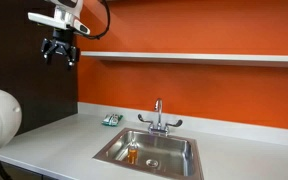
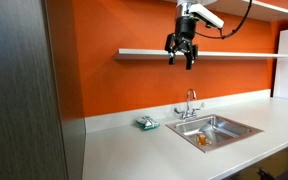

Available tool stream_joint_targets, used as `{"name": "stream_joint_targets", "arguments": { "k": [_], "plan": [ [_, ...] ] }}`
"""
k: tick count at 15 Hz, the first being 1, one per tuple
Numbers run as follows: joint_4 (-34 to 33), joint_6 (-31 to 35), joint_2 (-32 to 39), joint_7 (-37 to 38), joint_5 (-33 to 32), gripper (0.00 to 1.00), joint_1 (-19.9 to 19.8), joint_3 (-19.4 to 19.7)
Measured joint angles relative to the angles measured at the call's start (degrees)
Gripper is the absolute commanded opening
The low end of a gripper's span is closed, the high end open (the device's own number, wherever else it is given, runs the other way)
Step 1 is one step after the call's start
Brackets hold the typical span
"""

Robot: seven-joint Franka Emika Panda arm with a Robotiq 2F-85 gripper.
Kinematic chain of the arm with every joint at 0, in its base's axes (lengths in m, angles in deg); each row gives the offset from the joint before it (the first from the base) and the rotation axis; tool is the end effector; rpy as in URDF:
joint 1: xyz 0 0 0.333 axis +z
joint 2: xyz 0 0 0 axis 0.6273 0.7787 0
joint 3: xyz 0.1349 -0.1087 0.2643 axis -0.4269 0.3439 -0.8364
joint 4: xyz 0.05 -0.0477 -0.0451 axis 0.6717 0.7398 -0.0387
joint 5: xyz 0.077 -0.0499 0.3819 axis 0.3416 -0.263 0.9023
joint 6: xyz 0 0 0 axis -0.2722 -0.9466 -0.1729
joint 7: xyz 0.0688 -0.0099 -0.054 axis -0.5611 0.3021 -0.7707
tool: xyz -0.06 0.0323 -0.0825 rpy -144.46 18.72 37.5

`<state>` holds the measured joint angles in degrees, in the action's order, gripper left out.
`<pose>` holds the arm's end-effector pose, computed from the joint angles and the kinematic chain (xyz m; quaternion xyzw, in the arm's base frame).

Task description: Place the fanta can to the left of the sink

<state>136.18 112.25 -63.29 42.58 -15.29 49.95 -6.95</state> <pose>0.3741 0.1195 0.5665 -0.9880 -0.1140 0.0199 0.1022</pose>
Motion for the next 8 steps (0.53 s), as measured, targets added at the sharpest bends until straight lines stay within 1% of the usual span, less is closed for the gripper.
{"name": "stream_joint_targets", "arguments": {
  "k": [4,8],
  "plan": [
    [0.1,0.26,0.04,0.0,-0.01,1.0,-0.22,0.0],
    [0.49,1.8,0.11,0.0,-0.4,1.0,-2.25,0.15]
  ]
}}
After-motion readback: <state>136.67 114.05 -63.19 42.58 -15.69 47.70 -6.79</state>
